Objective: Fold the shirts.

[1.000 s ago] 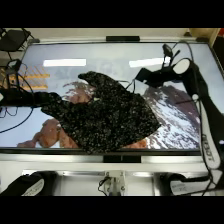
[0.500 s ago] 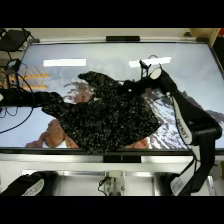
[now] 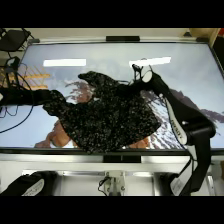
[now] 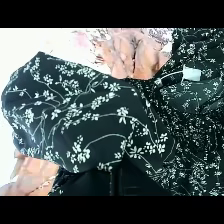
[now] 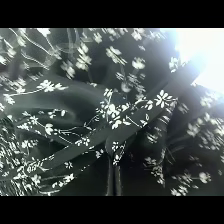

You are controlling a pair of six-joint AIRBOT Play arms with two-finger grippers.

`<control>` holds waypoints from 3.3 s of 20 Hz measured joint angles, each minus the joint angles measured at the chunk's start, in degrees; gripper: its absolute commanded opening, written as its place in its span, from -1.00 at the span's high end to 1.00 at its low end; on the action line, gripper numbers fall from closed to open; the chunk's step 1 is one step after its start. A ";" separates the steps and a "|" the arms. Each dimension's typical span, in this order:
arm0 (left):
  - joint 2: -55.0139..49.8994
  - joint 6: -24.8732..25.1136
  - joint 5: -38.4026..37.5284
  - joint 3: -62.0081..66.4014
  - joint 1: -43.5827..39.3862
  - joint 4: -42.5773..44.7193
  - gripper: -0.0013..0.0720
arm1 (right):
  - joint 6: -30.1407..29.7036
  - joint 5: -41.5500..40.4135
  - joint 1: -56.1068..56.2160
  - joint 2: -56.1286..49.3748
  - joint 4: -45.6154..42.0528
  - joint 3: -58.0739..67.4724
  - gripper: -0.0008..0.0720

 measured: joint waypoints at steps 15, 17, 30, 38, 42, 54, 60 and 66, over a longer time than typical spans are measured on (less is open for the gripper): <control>0.44 6.21 38.62 29.73 3.80 -24.55 0.84 | -8.09 -21.70 -9.29 33.20 1.27 16.04 0.82; 1.18 8.28 28.09 33.42 6.51 -23.08 0.85 | -5.66 -7.32 -9.57 38.66 -2.23 13.77 0.82; 11.96 -0.90 5.27 -22.23 5.20 -2.86 0.35 | 8.31 4.76 0.74 63.73 -8.74 -62.97 -0.64; 10.69 1.70 3.63 -17.14 10.45 -0.37 -0.67 | 6.25 8.55 1.20 64.28 -12.22 -50.62 -0.76; 7.17 3.96 0.35 -10.16 6.29 -1.84 -0.66 | 7.52 12.02 1.22 59.95 -18.21 -39.34 -0.76; -24.48 4.90 9.07 -7.48 -20.44 -5.86 -0.51 | 9.09 16.13 1.33 33.33 -9.42 -33.77 -0.76; -29.35 5.05 13.46 -7.39 -22.36 -7.72 0.49 | 8.96 17.22 1.31 28.68 -8.44 -33.70 -0.76; -29.97 5.31 15.02 -7.39 -22.80 -8.59 0.84 | 8.50 17.57 1.31 23.41 -6.67 -33.70 -0.75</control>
